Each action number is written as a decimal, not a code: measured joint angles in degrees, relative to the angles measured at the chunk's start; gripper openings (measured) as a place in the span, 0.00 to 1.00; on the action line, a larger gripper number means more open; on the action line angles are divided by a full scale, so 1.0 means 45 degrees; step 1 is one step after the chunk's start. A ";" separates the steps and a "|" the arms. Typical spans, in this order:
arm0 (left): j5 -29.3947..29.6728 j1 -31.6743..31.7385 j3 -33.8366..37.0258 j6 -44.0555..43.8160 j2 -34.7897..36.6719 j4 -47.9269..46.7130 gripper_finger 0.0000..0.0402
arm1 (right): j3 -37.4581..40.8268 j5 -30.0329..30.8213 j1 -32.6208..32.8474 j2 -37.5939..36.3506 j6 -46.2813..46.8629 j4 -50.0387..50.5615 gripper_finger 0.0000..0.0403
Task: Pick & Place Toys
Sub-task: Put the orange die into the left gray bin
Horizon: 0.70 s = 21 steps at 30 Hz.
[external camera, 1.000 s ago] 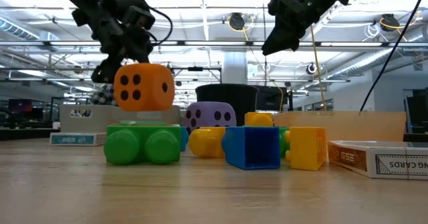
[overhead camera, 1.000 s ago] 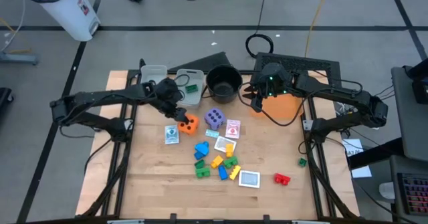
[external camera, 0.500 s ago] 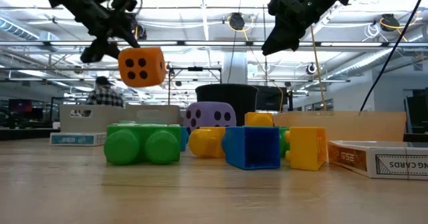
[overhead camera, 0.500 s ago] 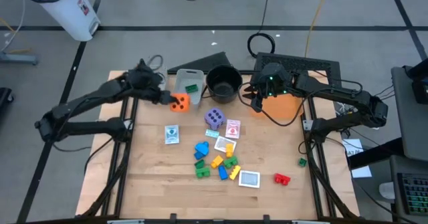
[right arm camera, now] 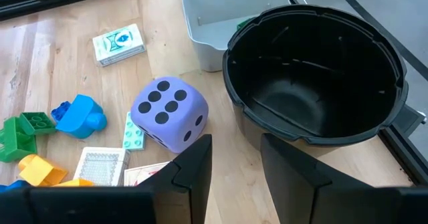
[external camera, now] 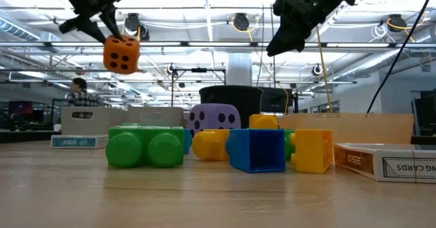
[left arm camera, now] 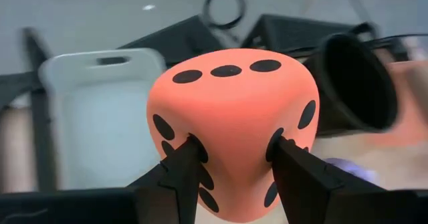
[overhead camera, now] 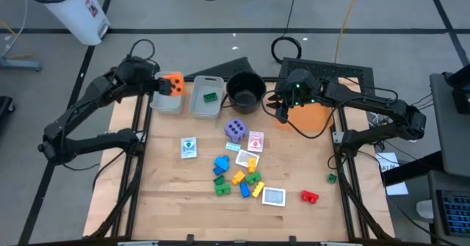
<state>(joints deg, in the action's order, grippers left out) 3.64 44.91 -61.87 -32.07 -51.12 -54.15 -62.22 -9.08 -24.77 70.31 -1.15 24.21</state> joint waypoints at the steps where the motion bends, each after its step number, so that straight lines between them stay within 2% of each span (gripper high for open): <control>1: 0.0131 0.0141 -0.0132 0.0031 -0.0116 -0.0330 0.40 | 0.0000 0.0000 0.0002 0.0003 0.0001 0.0002 0.31; 11: 0.0170 0.1669 -0.0330 0.0149 -0.2109 -0.0800 0.40 | 0.0000 0.0000 -0.0001 0.0003 0.0015 -0.0002 0.31; 17: -0.0421 0.2731 -0.0325 0.0883 -0.3170 -0.0648 0.40 | 0.0000 0.0000 0.0000 0.0003 0.0102 -0.0002 0.31; 21: -0.0207 0.3178 -0.0659 0.1392 -0.3741 -0.0757 0.40 | 0.0000 0.0000 0.0000 0.0003 0.0102 0.0003 0.31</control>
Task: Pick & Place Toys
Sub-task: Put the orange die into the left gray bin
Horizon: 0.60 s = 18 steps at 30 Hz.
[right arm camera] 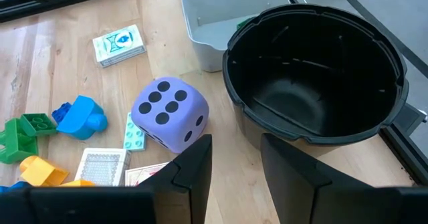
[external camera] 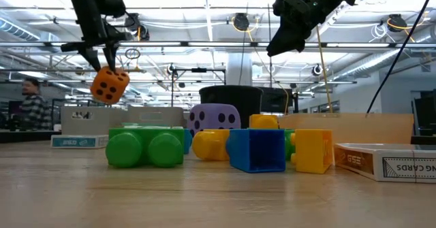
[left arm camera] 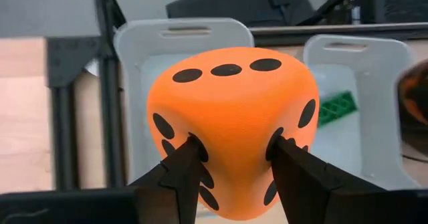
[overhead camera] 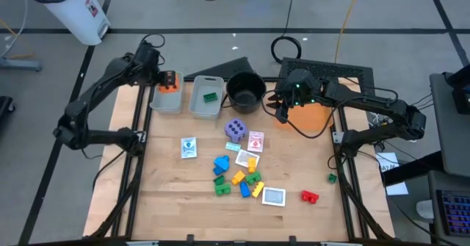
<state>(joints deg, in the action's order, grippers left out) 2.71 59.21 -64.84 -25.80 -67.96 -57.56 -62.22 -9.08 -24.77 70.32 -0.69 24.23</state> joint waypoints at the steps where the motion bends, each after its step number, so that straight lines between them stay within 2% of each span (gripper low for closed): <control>1: 0.0092 0.0117 -0.0220 0.0221 -0.0167 -0.0118 0.40 | 0.0000 0.0000 -0.0002 0.0000 0.0000 0.0000 0.31; 11: -0.0125 0.0774 -0.2640 0.0946 -0.2846 -0.2382 0.40 | 0.0000 0.0000 -0.0002 0.0000 0.0000 0.0000 0.31; 18: 0.0954 0.0781 -0.4340 0.0454 -0.4345 -0.3249 0.40 | 0.0000 0.0001 -0.0002 0.0000 0.0005 0.0000 0.31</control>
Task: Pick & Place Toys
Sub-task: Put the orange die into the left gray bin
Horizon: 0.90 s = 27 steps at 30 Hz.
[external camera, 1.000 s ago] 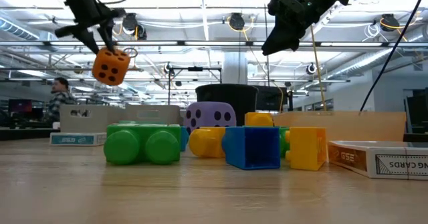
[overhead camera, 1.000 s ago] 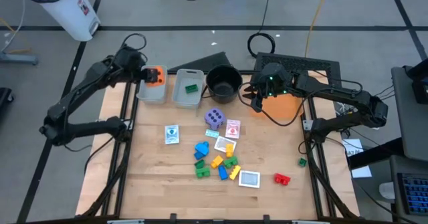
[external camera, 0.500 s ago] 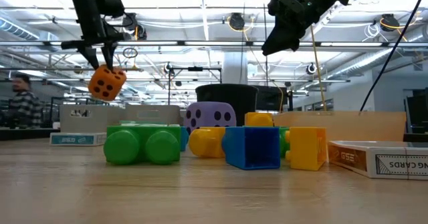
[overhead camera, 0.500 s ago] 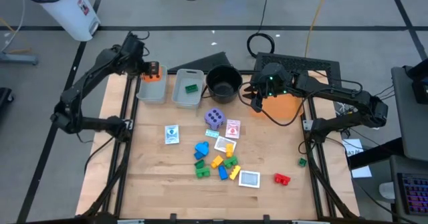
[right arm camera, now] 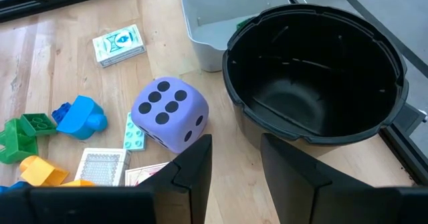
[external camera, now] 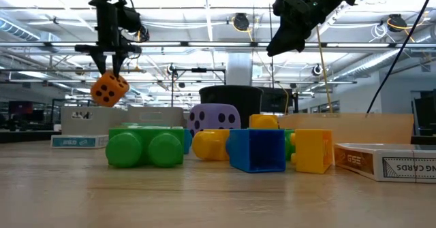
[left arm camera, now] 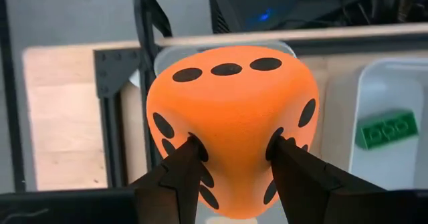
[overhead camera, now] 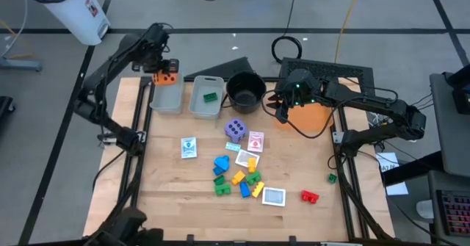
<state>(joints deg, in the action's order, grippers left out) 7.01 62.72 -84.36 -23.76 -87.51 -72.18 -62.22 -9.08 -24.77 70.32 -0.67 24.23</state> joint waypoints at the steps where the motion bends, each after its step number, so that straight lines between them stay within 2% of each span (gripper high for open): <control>1: 0.0113 0.0000 -0.0214 -0.0024 -0.0160 -0.0070 0.40 | 0.0000 -0.0001 0.0001 0.0000 0.0000 0.0000 0.31; 9: 0.0810 -0.0115 -0.0863 0.0515 -0.1492 -0.1321 0.40 | 0.0000 0.0003 0.0002 0.0000 0.0000 0.0000 0.31; 27: 0.1118 -0.0637 -0.0863 0.0899 -0.3155 -0.1288 0.40 | 0.0000 0.0004 0.0000 0.0000 0.0000 0.0003 0.31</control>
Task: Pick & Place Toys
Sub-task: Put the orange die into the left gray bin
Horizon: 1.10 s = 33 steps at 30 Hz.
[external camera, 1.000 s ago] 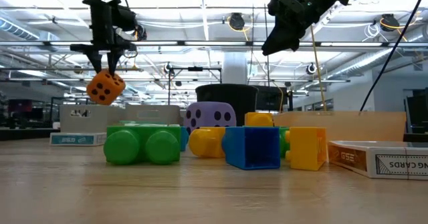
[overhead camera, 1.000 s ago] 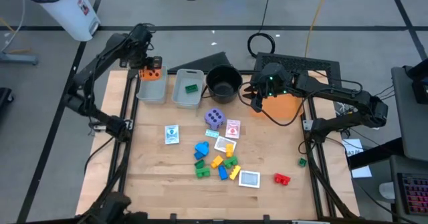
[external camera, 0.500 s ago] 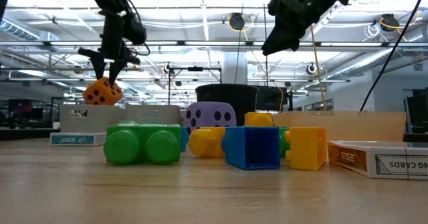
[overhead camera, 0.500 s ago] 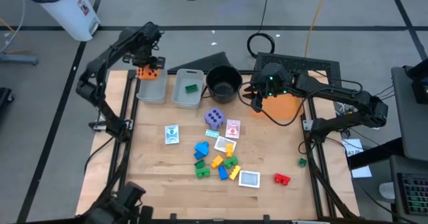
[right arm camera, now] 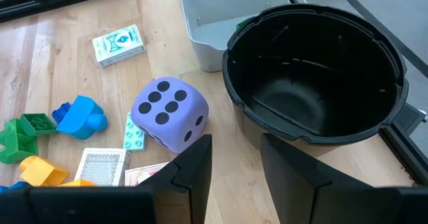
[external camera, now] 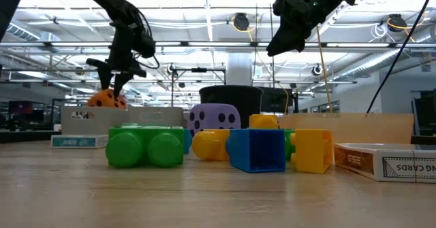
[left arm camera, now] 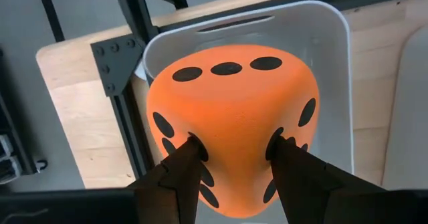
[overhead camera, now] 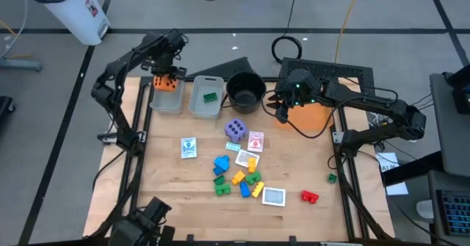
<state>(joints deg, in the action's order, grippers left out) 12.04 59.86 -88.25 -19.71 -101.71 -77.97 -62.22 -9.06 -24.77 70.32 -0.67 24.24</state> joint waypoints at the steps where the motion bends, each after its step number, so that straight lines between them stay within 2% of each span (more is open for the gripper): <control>1: 0.0003 0.0000 0.0000 0.0030 -0.0072 0.0005 0.40 | 0.0000 0.0000 0.0000 0.0000 0.0000 0.0001 0.31; 17: -0.0273 -0.0010 0.0000 -0.0301 -0.1228 0.0264 0.40 | 0.0000 0.0000 0.0000 0.0000 0.0093 0.0003 0.31; 33: -0.0227 0.0015 0.0005 -0.0731 -0.1241 0.0775 0.40 | 0.0000 0.0000 0.0000 0.0000 0.0097 0.0006 0.31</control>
<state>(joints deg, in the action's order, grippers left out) 11.02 59.92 -88.23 -23.00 -107.29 -74.49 -62.22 -9.06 -24.77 70.32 -0.23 24.27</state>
